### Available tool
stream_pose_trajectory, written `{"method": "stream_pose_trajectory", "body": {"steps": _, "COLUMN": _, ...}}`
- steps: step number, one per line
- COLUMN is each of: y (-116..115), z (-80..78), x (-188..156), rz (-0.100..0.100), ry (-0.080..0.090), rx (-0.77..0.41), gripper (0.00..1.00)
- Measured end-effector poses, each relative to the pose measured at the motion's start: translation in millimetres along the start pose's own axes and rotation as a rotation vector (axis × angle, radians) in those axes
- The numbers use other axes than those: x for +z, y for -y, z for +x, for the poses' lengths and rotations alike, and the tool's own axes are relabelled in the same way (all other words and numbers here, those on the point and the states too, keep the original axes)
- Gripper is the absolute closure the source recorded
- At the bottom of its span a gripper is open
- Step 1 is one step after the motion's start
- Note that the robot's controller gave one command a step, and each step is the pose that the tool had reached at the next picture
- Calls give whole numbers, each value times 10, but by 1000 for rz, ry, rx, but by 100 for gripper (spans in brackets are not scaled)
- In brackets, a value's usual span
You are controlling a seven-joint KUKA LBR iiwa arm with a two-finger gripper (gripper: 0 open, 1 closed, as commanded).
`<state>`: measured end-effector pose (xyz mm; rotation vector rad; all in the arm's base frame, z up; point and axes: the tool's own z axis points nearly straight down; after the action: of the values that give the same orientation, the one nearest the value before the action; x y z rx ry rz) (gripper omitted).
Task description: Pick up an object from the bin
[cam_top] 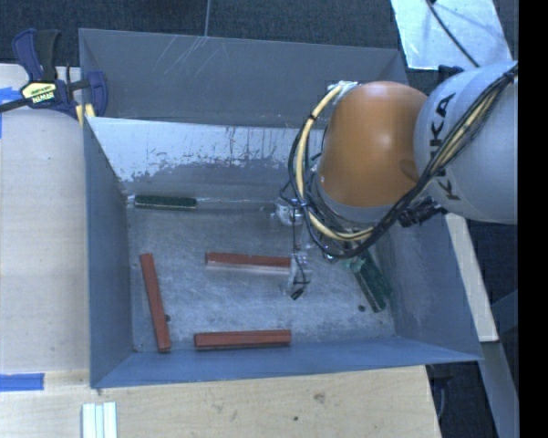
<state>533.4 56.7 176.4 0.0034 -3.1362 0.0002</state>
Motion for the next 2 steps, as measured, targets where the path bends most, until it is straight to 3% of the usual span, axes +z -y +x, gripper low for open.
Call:
{"method": "stream_pose_trajectory", "body": {"steps": 1, "y": -164, "z": -554, "x": 1101, "rz": -1, "ry": 6, "rx": -21, "gripper": 0}}
{"method": "stream_pose_trajectory", "body": {"steps": 2, "y": -165, "z": -572, "x": 1046, "rz": -2, "ry": 13, "rx": -20, "gripper": 100}}
